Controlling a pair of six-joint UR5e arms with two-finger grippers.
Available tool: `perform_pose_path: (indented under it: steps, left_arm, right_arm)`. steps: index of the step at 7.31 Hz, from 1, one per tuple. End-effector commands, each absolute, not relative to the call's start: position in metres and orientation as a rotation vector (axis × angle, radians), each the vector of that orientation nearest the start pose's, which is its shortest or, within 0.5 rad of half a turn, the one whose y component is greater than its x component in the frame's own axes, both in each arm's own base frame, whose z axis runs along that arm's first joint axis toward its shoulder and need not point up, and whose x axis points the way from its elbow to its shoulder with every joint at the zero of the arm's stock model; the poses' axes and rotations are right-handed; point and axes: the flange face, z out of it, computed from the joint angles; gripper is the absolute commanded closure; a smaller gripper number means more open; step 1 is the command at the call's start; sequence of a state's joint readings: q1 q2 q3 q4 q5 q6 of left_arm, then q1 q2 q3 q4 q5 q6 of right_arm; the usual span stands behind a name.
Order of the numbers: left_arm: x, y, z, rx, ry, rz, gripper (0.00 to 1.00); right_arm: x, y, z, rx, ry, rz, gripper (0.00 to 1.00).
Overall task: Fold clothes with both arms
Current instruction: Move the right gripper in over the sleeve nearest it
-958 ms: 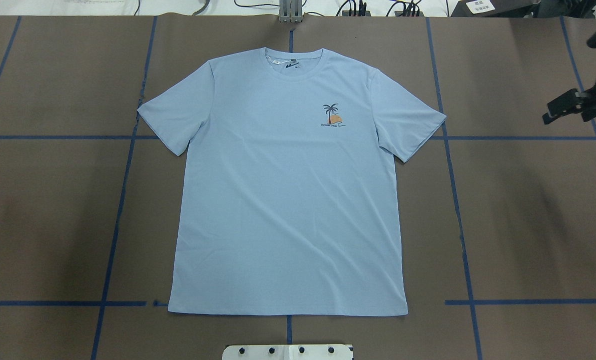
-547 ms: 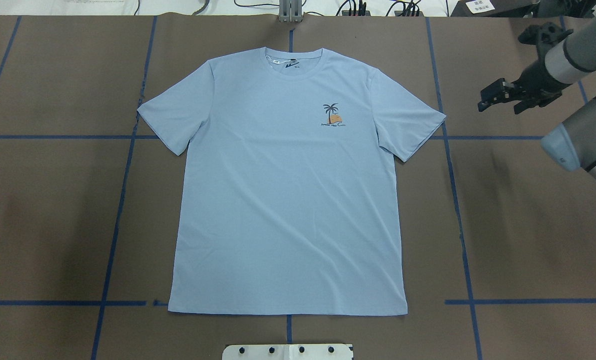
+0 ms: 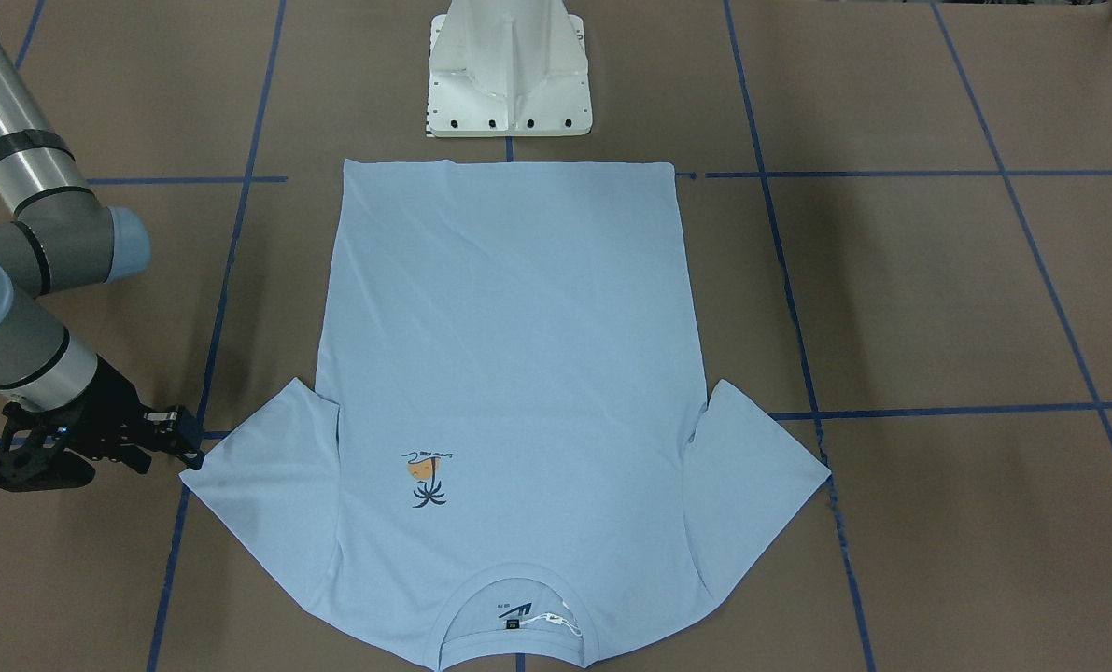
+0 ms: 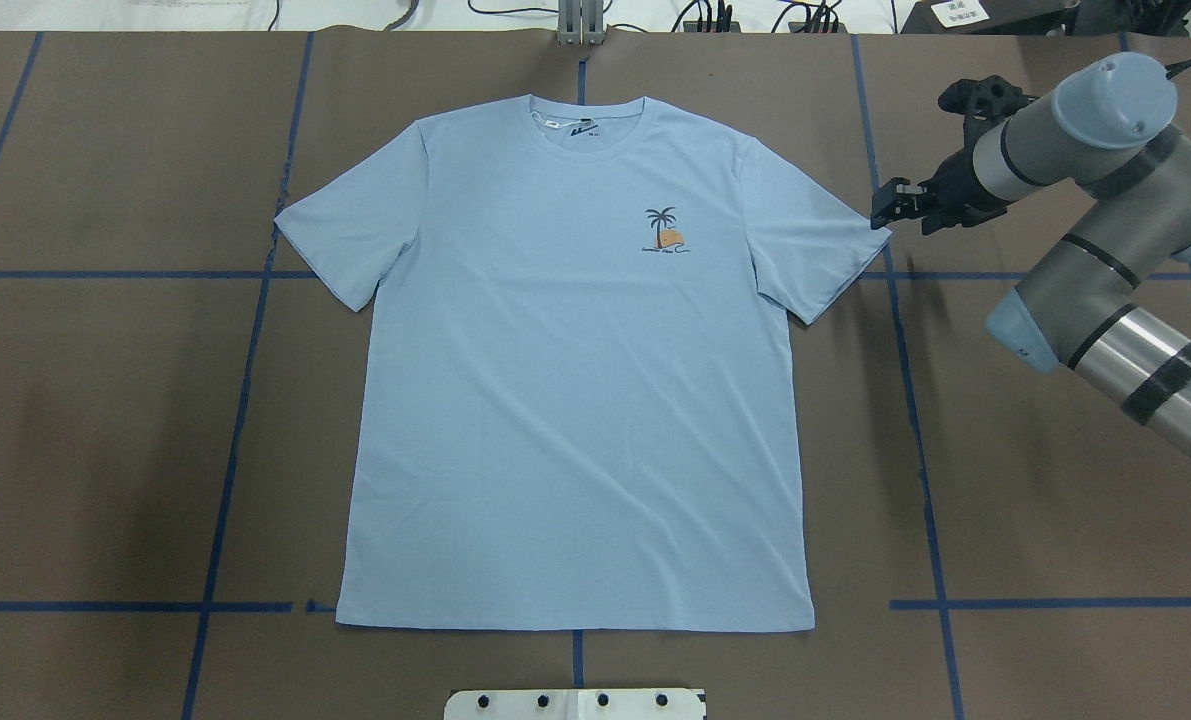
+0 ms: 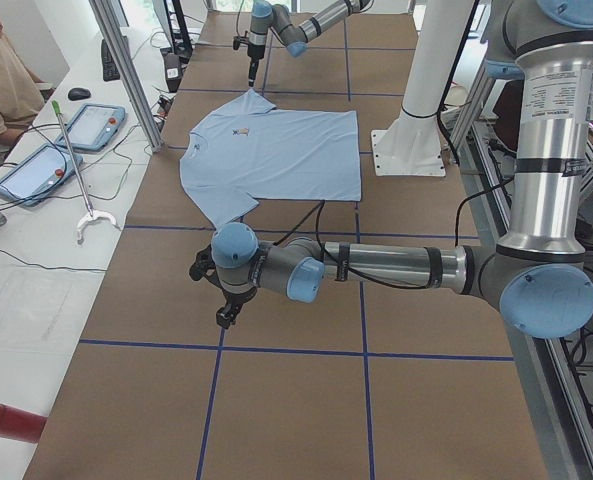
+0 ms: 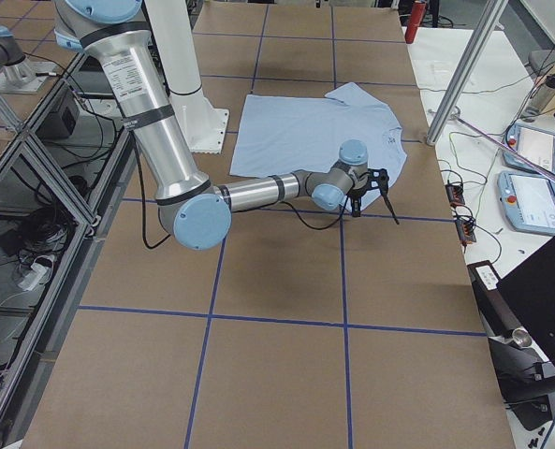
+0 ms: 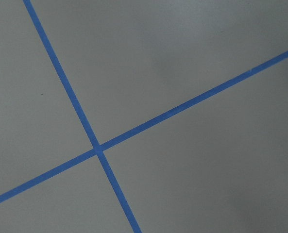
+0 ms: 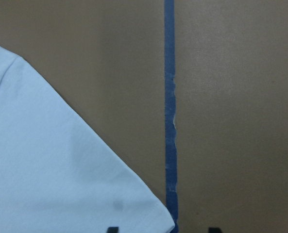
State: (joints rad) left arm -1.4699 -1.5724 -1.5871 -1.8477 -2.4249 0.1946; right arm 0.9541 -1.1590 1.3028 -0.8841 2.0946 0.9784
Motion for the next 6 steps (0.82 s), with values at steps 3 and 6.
perform_pose_path:
  steps: [3, 6]
  left_arm:
    - [-0.007, -0.51, 0.612, 0.333, 0.838, 0.41, 0.0]
    - [-0.007, -0.511, 0.612, 0.342, 0.838, 0.411, 0.0]
  right_arm:
    - [-0.356, -0.607, 0.485, 0.226, -0.893, 0.106, 0.59]
    - [-0.355, -0.608, 0.487, 0.238, -0.88, 0.107, 0.59]
